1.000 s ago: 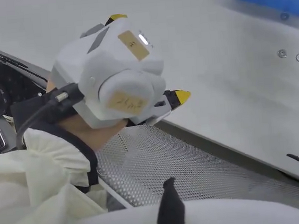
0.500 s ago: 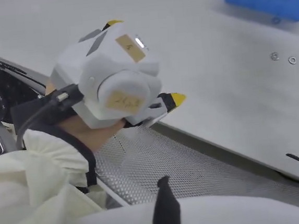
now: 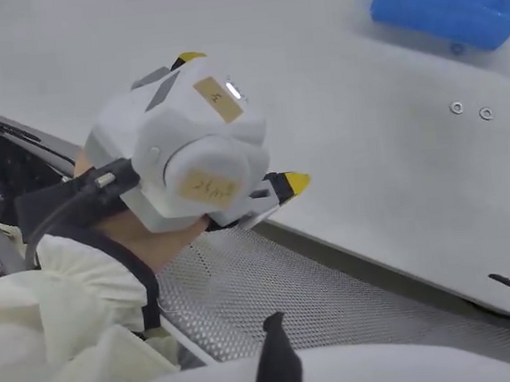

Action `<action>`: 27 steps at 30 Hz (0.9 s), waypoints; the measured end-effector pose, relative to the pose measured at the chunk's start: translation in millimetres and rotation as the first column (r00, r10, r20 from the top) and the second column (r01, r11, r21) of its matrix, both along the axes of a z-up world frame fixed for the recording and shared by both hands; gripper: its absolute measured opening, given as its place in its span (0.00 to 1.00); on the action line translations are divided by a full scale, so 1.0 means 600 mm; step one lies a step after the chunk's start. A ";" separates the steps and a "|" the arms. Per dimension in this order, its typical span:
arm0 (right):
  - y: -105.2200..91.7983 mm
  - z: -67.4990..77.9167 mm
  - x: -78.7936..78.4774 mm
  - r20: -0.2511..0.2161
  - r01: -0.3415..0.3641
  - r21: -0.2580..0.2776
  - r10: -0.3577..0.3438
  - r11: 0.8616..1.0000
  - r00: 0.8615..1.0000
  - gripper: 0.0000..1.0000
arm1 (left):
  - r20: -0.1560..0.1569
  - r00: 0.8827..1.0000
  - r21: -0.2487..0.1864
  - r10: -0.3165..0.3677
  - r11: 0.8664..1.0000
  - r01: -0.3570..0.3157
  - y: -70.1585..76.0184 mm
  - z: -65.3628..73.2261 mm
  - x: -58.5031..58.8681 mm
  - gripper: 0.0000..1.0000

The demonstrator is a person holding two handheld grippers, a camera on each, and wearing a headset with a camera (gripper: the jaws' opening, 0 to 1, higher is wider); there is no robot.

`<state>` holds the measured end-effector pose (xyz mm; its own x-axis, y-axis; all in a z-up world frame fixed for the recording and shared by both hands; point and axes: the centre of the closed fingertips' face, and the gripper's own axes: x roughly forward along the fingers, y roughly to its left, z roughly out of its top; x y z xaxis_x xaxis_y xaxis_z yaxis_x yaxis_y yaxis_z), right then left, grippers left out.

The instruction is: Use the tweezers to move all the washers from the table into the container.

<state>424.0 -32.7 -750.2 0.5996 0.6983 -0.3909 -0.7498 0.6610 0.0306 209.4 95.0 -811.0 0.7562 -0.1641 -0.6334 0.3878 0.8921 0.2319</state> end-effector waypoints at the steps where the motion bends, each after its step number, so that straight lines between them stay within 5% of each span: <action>1: -0.002 -0.001 -0.003 0.001 -0.003 -0.006 0.003 1.000 1.000 0.02 | 0.000 1.000 0.000 0.000 1.000 0.000 0.000 0.000 0.000 0.94; 9: -0.015 -0.006 -0.017 0.006 0.023 -0.006 -0.023 1.000 1.000 0.02 | -0.002 1.000 0.005 0.001 1.000 -0.001 0.002 -0.002 0.000 0.94; 27: -0.031 -0.073 -0.021 -0.065 0.087 -0.002 -0.087 0.996 0.994 0.02 | -0.005 1.000 0.010 0.007 1.000 -0.007 0.006 -0.003 0.001 0.93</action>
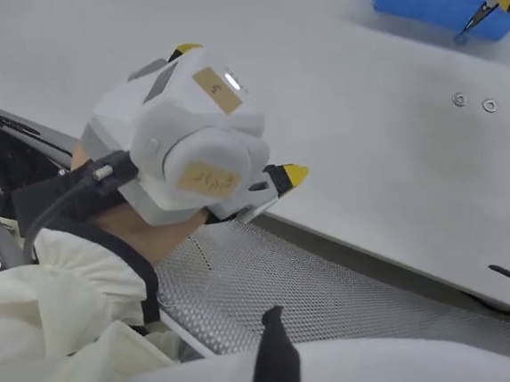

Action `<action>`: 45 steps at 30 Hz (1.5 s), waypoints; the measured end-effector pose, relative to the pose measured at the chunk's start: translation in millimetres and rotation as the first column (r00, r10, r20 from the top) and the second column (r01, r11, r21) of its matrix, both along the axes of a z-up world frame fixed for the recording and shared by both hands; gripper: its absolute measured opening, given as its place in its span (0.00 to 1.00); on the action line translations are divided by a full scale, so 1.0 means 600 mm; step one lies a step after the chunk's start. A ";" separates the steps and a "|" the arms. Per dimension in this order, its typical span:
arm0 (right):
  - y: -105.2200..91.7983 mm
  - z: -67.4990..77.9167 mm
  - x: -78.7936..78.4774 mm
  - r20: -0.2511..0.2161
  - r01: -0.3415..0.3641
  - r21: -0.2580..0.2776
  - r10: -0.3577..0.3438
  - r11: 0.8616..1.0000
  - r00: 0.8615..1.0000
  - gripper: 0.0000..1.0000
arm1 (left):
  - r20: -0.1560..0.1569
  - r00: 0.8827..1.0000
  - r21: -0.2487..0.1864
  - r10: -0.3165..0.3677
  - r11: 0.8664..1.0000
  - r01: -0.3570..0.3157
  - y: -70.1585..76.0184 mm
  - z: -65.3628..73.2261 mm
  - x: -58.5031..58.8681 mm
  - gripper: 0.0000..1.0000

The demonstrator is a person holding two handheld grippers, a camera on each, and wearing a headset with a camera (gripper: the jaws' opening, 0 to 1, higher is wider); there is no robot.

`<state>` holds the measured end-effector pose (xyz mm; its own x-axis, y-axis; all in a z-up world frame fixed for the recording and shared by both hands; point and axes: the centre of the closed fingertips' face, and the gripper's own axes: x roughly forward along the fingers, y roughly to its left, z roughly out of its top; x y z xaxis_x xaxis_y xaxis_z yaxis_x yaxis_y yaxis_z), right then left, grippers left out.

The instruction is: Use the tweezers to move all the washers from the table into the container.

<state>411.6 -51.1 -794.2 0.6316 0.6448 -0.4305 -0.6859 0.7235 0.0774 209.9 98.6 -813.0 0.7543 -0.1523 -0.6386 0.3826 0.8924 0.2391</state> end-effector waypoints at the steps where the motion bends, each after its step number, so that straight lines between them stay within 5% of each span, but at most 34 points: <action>1: 0.000 -0.002 0.001 0.001 0.004 0.000 -0.004 1.000 1.000 0.02 | 0.000 1.000 0.000 0.000 1.000 0.000 0.000 0.000 0.000 0.93; 14: -0.001 -0.015 0.004 0.027 -0.005 -0.020 0.005 1.000 1.000 0.02 | -0.011 1.000 0.007 -0.001 1.000 0.001 -0.002 -0.003 -0.001 0.93; 45: -0.004 -0.030 0.007 0.000 0.004 -0.006 -0.004 1.000 1.000 0.02 | -0.028 1.000 0.019 -0.009 1.000 0.010 -0.004 -0.007 -0.004 0.92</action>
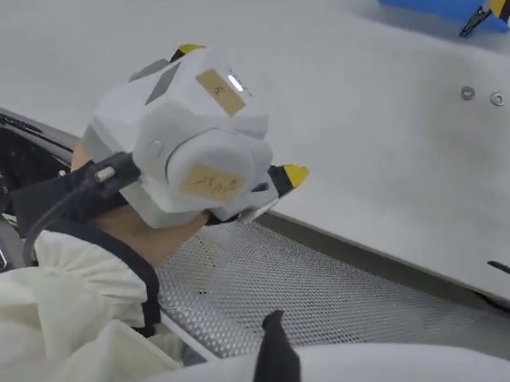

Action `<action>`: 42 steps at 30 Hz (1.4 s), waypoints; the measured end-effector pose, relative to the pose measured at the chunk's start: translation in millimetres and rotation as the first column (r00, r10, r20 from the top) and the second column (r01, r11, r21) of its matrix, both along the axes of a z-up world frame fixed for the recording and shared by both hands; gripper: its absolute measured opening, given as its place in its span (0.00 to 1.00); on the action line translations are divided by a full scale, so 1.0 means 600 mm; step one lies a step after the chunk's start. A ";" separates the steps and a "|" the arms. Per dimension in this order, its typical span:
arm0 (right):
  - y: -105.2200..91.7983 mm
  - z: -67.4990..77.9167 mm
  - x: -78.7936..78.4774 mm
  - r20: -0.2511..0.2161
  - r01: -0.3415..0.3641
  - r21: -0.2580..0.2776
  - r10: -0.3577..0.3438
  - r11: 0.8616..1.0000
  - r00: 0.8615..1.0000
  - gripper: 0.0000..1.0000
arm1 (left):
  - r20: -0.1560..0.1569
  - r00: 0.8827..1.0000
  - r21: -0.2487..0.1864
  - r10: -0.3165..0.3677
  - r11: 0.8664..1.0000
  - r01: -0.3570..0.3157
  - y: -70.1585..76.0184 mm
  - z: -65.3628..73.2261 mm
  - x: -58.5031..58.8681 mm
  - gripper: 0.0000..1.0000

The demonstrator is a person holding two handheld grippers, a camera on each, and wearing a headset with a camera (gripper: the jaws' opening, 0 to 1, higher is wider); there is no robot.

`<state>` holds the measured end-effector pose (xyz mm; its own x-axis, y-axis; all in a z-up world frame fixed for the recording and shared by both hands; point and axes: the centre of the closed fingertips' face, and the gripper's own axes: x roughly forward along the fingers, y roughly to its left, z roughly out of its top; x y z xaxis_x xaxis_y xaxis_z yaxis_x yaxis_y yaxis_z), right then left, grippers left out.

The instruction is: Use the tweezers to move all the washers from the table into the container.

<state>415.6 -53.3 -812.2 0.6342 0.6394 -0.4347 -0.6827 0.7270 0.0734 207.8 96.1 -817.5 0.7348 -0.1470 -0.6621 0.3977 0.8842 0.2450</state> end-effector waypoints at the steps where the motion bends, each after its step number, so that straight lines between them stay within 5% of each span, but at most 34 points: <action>1: 0.000 0.000 0.001 0.001 0.001 -0.001 -0.001 1.000 1.000 0.02 | 0.000 1.000 0.000 -0.001 1.000 0.001 0.000 0.000 0.000 0.92; 17: 0.006 -0.002 -0.001 0.032 -0.012 -0.056 0.014 0.998 0.999 0.00 | -0.001 1.000 0.005 0.002 1.000 -0.002 0.003 -0.001 0.000 0.92; 26: -0.001 0.000 -0.002 -0.003 -0.012 -0.060 0.012 0.998 1.000 0.00 | -0.002 1.000 0.010 0.002 1.000 -0.002 0.004 -0.001 0.000 0.91; 42: -0.002 0.043 -0.036 -0.005 -0.025 -0.027 0.025 0.999 1.000 0.00 | 0.017 1.000 0.007 0.004 1.000 -0.004 0.005 0.005 -0.001 0.92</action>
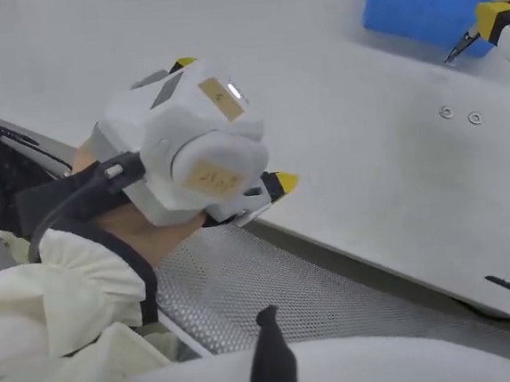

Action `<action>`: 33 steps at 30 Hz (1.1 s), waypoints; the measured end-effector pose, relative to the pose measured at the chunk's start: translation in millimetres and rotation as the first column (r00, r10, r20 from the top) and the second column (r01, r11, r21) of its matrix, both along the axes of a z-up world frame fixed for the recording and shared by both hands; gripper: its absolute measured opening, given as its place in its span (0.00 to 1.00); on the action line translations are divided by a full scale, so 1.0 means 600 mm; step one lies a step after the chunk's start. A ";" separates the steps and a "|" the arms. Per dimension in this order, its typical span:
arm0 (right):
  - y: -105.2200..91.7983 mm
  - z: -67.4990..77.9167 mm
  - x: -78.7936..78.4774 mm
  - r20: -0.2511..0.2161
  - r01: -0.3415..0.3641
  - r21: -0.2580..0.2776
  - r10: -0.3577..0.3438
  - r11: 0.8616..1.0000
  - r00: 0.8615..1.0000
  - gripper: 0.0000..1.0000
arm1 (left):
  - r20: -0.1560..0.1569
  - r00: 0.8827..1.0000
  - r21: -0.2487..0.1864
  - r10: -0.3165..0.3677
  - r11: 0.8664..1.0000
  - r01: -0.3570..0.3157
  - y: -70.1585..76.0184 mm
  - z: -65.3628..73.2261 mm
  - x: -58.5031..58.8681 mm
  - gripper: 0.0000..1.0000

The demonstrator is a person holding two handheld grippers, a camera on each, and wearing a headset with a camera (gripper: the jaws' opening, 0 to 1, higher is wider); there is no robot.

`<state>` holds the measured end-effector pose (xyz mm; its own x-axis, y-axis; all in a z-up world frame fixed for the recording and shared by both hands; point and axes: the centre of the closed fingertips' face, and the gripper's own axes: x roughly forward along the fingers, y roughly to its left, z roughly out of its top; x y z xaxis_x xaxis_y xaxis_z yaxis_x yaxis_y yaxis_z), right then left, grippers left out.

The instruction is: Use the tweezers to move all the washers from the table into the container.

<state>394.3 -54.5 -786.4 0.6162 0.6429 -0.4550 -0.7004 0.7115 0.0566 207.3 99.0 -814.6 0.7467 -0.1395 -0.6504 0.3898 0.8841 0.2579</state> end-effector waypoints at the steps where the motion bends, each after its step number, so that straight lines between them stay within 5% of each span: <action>1: 0.001 0.002 -0.001 0.000 -0.001 0.000 0.001 1.000 1.000 0.00 | -0.004 1.000 -0.001 0.002 1.000 -0.002 0.001 -0.001 0.000 0.92; 20: 0.029 0.060 0.006 0.055 -0.035 0.009 0.035 0.999 0.998 0.00 | 0.003 1.000 -0.006 -0.004 1.000 0.004 0.000 0.000 0.000 0.92; 33: 0.045 0.070 0.053 0.093 -0.016 0.042 0.012 0.999 0.996 0.00 | -0.008 1.000 -0.006 -0.008 1.000 0.008 -0.002 -0.005 -0.001 0.92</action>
